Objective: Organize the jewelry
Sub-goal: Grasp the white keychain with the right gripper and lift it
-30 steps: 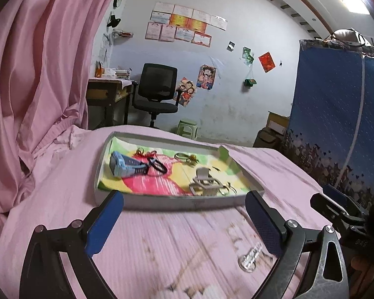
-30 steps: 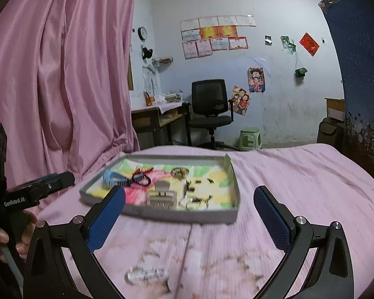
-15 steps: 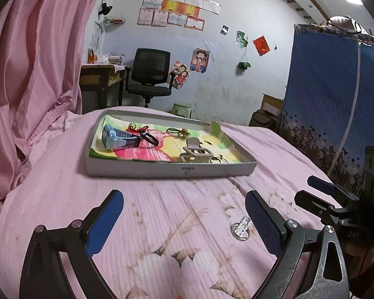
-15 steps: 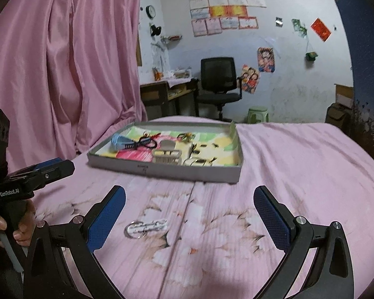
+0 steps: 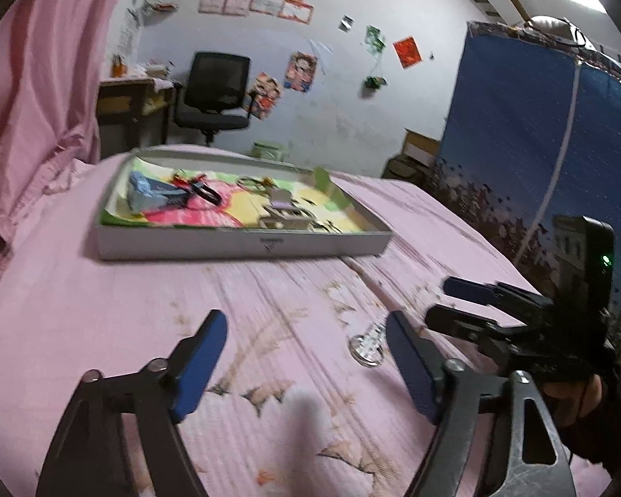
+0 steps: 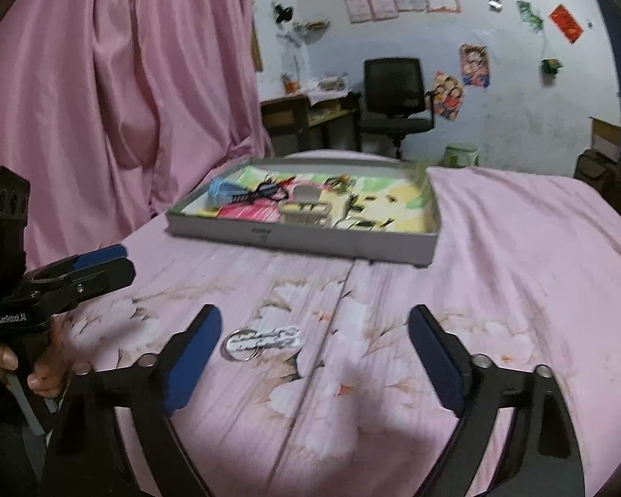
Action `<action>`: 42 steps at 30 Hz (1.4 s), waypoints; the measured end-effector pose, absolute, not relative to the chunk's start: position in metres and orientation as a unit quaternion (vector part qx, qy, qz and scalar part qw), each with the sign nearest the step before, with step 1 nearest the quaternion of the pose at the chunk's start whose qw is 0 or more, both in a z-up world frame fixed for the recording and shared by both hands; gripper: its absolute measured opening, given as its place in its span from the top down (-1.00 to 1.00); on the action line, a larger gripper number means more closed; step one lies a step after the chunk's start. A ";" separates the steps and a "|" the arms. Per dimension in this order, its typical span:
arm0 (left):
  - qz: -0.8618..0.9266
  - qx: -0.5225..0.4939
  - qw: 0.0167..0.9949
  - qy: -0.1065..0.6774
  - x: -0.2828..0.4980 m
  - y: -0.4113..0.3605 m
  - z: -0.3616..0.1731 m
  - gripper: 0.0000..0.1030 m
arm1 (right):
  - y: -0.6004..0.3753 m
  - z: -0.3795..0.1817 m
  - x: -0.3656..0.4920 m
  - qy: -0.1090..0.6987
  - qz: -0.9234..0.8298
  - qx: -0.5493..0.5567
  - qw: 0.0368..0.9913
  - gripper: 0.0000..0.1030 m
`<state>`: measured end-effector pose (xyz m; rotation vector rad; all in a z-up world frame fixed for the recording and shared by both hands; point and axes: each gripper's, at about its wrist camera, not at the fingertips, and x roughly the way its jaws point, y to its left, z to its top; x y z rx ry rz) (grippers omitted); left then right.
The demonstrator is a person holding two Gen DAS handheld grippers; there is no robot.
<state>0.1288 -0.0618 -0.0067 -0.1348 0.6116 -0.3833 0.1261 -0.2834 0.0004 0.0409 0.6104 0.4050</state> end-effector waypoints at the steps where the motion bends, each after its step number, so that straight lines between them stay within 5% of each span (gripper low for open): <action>1: -0.194 -0.065 0.930 0.306 0.131 -0.064 -0.009 -0.33 | -0.282 -0.001 0.128 0.304 0.204 0.018 0.930 -0.48; 8: -0.227 -0.076 0.903 0.357 0.147 -0.073 -0.023 0.09 | -0.273 -0.014 0.146 0.341 0.238 0.011 0.909 -0.02; 17: -0.244 -0.069 0.888 0.385 0.151 -0.082 -0.031 0.19 | -0.264 -0.030 0.174 0.387 0.279 0.029 0.879 0.16; 24: -0.257 -0.052 0.880 0.395 0.148 -0.088 -0.032 0.22 | -0.263 -0.042 0.180 0.412 0.304 0.049 0.858 0.65; 35: -0.266 -0.047 0.871 0.411 0.154 -0.095 -0.035 0.22 | -0.268 -0.043 0.153 0.422 0.318 0.023 0.849 0.68; 42: -0.270 -0.079 0.855 0.436 0.171 -0.094 -0.041 0.46 | -0.258 -0.041 0.148 0.420 0.317 -0.013 0.850 0.68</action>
